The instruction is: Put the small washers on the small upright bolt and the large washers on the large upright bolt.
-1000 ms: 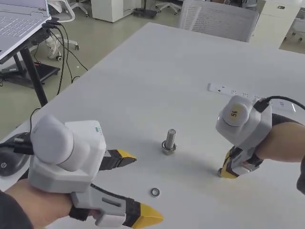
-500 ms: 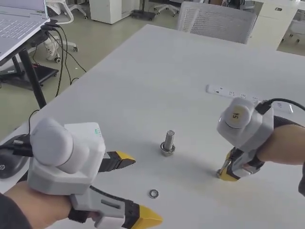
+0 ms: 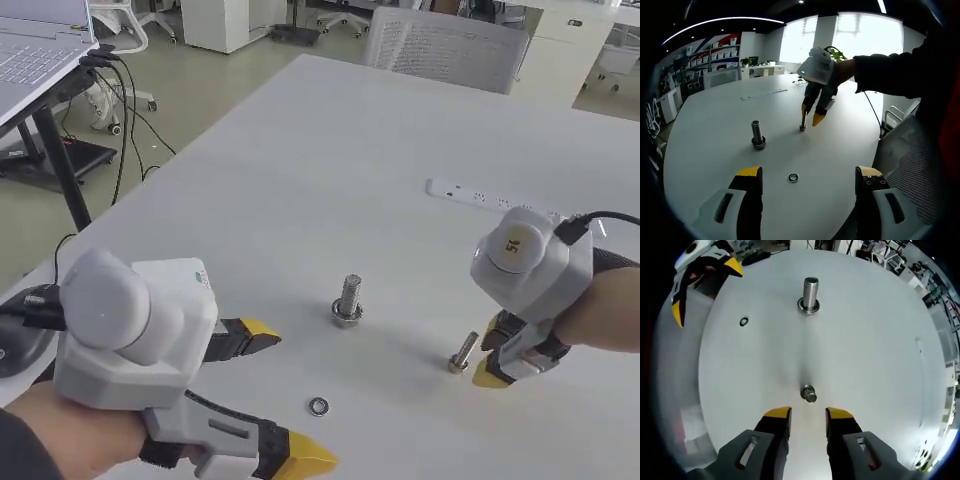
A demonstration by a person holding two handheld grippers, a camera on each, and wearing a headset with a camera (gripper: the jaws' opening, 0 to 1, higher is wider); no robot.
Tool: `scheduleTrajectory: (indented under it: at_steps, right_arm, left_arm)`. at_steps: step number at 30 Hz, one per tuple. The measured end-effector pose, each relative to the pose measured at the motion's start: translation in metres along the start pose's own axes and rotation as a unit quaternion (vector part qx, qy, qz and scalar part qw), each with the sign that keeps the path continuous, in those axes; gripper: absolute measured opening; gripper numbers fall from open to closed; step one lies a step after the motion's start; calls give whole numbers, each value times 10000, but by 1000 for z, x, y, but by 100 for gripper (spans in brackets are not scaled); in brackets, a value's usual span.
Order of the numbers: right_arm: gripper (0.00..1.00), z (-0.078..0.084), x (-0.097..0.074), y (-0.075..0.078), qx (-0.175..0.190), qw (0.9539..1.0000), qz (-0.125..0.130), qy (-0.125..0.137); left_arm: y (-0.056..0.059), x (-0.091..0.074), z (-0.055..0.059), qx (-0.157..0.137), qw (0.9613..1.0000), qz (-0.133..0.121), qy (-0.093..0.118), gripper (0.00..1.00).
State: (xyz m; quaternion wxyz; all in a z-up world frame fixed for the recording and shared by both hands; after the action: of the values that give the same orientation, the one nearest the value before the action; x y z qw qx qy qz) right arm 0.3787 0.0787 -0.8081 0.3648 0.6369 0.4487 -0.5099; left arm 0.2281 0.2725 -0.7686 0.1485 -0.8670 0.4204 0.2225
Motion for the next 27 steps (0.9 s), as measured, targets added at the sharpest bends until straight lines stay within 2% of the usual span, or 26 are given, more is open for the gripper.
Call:
scheduleTrajectory:
  at_steps: [12,27]
  right_arm:
    - [31,17,0,-12,82,10000,-40,-19]
    - [31,24,-6,-31,126,9998,-150,57]
  left_arm:
    - [1,0,2,9,10000,0,-10,75]
    - [0,0,-1,36,10000,3,0,75]
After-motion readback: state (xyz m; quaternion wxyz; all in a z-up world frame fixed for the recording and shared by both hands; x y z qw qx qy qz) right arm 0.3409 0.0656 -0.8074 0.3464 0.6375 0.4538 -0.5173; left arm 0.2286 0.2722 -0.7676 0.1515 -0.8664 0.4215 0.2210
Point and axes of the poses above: the centre of the closed fingertips' face, and the gripper's own axes: x roughly forward along the fingers, y roughly to its right, z roughly out of its underside, the point moved 5 cm from there along -x, roughly backward along the fingers, and after that the axes turned 15 degrees about x, right-handed, at the moved point
